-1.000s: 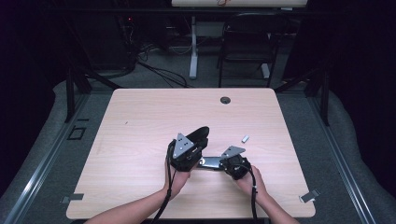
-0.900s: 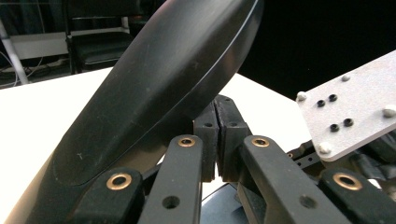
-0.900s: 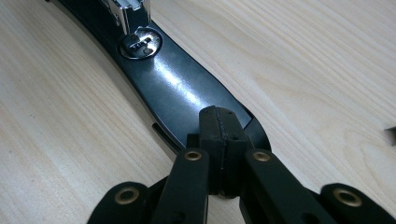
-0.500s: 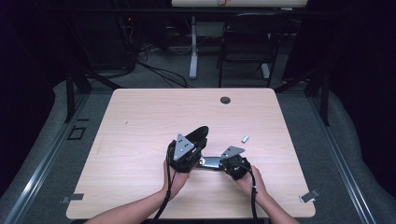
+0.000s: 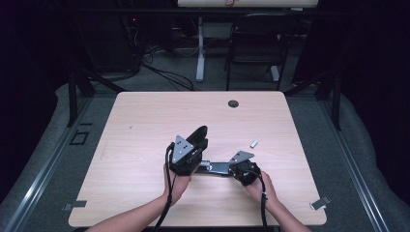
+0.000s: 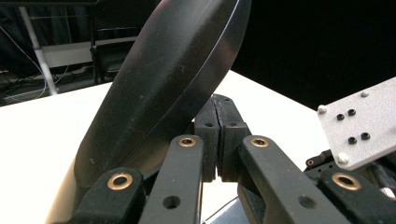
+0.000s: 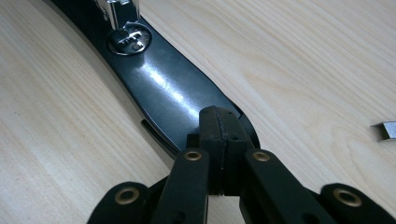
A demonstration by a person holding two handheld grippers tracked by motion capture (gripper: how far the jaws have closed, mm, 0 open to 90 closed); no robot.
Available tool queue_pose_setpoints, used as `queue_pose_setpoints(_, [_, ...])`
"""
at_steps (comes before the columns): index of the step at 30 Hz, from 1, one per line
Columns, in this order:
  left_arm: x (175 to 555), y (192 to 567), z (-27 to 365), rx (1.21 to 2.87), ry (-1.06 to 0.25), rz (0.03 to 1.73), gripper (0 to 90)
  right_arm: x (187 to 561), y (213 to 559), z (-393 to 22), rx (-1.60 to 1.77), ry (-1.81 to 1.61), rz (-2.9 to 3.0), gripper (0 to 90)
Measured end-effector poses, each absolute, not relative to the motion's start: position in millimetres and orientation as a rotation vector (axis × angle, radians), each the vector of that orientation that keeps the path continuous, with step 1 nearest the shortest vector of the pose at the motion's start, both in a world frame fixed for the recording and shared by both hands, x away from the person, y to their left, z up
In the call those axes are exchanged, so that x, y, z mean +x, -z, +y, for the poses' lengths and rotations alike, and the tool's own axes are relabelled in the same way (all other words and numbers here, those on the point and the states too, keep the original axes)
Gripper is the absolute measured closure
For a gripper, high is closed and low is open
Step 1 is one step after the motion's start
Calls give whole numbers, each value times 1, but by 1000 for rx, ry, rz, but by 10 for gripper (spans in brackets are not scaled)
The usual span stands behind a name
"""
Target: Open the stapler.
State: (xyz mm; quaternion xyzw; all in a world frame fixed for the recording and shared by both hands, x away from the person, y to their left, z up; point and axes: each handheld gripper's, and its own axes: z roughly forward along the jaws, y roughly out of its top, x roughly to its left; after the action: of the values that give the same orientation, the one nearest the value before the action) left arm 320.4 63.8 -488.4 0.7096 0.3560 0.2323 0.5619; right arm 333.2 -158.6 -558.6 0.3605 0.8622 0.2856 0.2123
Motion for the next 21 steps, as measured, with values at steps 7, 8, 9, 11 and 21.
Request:
queue_pose_setpoints(7, [320,488,65,1671,-543,841,888,334,559,-159,1000,-795,2397,900])
queue_pose_setpoints(8, [320,488,65,1672,-545,842,889,334,559,-159,1000,-794,2397,900])
queue_pose_setpoints(9, [320,488,65,1671,-545,843,888,333,559,-159,1001,-794,2396,900])
queue_pose_setpoints(11, [320,487,66,1663,-549,850,889,333,559,-159,1001,-796,2395,900])
queue_pose_setpoints(21, [321,483,76,1636,-563,878,890,333,559,-158,987,-786,2397,900])
